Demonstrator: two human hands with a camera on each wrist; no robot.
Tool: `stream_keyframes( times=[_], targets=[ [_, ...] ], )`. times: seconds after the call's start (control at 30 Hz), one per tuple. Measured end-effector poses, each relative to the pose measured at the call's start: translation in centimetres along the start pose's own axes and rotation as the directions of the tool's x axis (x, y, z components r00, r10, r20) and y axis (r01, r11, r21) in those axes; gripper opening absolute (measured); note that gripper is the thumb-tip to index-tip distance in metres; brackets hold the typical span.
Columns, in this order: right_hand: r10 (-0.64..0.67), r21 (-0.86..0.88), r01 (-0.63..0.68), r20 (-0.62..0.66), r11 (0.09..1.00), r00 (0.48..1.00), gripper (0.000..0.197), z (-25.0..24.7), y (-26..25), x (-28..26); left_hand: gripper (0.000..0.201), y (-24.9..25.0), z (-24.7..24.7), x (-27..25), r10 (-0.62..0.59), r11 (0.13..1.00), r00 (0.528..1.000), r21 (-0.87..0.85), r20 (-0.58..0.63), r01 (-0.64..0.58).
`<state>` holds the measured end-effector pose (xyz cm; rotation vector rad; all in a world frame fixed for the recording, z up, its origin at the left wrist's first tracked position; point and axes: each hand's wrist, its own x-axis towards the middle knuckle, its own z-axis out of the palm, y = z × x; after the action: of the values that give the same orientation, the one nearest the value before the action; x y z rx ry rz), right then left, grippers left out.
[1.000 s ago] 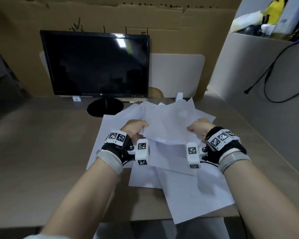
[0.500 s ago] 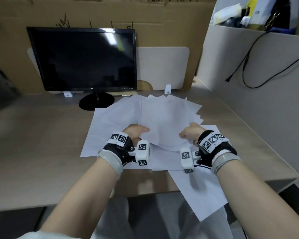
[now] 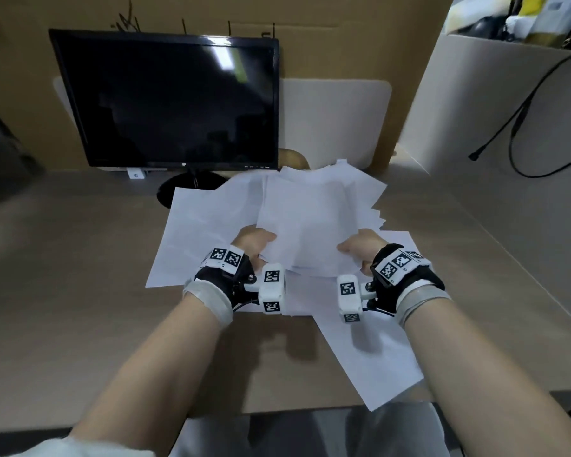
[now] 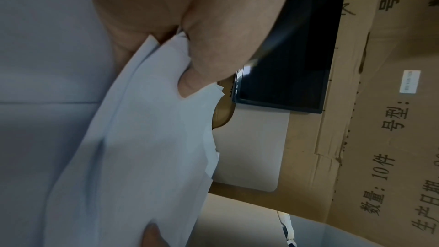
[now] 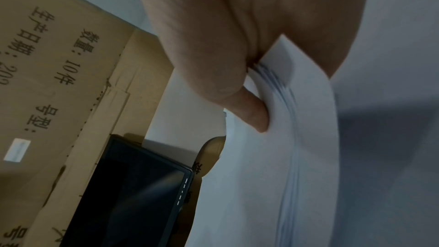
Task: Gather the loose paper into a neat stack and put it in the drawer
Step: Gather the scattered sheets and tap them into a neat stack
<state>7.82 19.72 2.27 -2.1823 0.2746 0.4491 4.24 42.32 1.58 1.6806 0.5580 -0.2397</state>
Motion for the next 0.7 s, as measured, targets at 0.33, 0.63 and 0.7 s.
stream_keyframes(
  times=[0.33,0.63,0.7],
  targets=[
    [-0.048,-0.041,0.046,-0.064,0.998,0.997,0.044,-1.1,-0.6,0.8,0.012,1.1,0.2,-2.1,-0.004,1.000,0.999,-0.028,0.047,0.005],
    [-0.028,-0.288,-0.008,-0.122,0.957,0.992,0.017,-5.0,3.7,-6.1,0.061,0.0,4.3,-7.1,0.048,0.959,0.995,0.273,0.085,-0.070],
    [-0.011,-0.356,-0.041,-0.144,0.934,0.990,0.003,-5.2,4.7,-6.9,0.054,-0.9,4.7,-7.2,0.063,0.934,0.995,0.346,0.082,-0.088]
  ],
)
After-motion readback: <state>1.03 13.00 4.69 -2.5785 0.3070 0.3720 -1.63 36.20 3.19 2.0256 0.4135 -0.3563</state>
